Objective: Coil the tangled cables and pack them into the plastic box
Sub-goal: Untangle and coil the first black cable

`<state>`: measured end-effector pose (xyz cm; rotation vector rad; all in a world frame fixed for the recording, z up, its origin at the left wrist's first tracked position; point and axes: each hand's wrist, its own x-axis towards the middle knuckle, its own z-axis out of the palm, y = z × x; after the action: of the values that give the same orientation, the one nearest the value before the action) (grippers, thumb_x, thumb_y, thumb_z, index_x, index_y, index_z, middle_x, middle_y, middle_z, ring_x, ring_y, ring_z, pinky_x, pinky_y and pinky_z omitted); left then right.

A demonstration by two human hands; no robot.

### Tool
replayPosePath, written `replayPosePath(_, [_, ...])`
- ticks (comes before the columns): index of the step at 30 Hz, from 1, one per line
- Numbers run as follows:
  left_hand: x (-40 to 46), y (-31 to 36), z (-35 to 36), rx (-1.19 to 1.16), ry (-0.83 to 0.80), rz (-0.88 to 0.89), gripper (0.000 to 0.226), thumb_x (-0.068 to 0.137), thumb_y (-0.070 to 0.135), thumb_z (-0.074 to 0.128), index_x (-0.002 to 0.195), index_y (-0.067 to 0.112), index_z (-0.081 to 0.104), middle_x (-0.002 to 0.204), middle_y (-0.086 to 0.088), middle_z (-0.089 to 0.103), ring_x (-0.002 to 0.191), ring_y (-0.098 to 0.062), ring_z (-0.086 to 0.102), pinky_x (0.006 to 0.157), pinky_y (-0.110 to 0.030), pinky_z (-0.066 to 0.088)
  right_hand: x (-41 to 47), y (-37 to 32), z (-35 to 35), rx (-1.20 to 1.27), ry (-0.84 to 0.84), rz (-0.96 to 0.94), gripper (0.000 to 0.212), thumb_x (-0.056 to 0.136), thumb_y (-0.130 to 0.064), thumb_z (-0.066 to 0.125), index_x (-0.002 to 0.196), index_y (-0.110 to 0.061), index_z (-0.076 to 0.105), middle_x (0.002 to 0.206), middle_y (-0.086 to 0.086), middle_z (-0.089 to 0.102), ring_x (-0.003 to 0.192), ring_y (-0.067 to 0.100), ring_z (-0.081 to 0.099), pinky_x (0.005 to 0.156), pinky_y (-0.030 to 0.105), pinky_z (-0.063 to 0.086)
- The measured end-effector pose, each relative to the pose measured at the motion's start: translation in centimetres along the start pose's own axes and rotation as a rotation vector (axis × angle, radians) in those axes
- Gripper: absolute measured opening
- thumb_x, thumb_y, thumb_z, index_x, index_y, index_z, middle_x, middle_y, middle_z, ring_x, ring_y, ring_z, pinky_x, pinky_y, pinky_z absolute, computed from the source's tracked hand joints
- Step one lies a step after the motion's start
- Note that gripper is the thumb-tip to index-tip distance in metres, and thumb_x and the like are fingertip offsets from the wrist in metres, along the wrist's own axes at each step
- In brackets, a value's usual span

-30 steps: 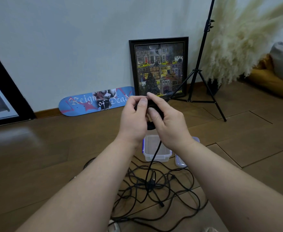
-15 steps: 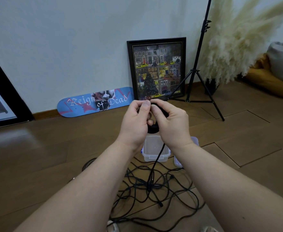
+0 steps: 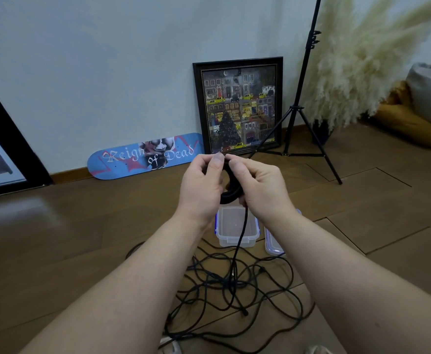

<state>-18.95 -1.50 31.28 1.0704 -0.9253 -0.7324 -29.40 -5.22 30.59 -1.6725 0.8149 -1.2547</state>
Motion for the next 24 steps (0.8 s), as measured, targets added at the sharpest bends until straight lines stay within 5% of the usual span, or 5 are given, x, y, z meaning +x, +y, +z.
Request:
replayPosePath(4, [0.8,-0.1,-0.9,0.068,0.138,0.038,0.019,0.102,0.020,0.050,0.083,0.019,0.055,0.061,0.010,0.048,0.049,-0.001,0.039,0.048,-0.015,0.034,-0.4,-0.7,-0.9,0.221,-0.258,0.350,0.044,0.097,-0.013,0.054,0.139,-0.026,0.046,0.077,0.013,0.059,0.055,0.017,0.049,0.057,0.030,0.053])
replayPosePath(8, [2.2,0.2,-2.6,0.088,0.313,0.048,0.025,0.102,0.025,0.049,0.078,0.020,0.050,0.053,0.013,0.044,0.045,-0.001,0.036,0.050,-0.020,0.032,-0.6,-0.3,-3.1,-0.004,-0.450,0.427,0.036,0.084,0.004,0.059,0.114,-0.015,0.055,0.068,0.004,0.059,0.063,0.020,0.055,0.070,0.037,0.052])
replayPosePath(15, [3.7,-0.9,-5.3,0.156,0.471,0.056,0.020,0.100,0.035,0.050,0.082,0.026,0.052,0.075,0.004,0.050,0.069,-0.013,0.043,0.072,-0.035,0.039,0.6,0.2,-4.3,-0.423,0.064,0.111,0.007,0.091,-0.013,0.063,0.087,-0.018,0.066,0.078,-0.007,0.060,0.073,0.011,0.055,0.066,0.025,0.045])
replayPosePath(20, [3.3,-0.8,-5.4,0.294,0.417,0.108,0.015,0.101,0.035,0.049,0.087,0.032,0.051,0.089,0.006,0.057,0.083,-0.016,0.051,0.076,-0.036,0.045,0.0,-2.3,-2.3,-0.932,-0.388,-0.077,0.016,0.095,-0.027,0.058,0.100,-0.019,0.071,0.093,-0.006,0.065,0.091,0.014,0.059,0.079,0.027,0.046])
replayPosePath(24, [2.5,-0.7,-4.5,0.362,0.261,0.122,0.012,0.099,0.032,0.052,0.087,0.032,0.054,0.088,0.009,0.058,0.083,-0.012,0.054,0.081,-0.040,0.049,-0.3,-4.1,-0.7,-0.516,-0.525,-0.077,0.011,0.093,-0.021,0.063,0.088,-0.016,0.072,0.080,-0.009,0.066,0.075,0.004,0.058,0.073,0.021,0.046])
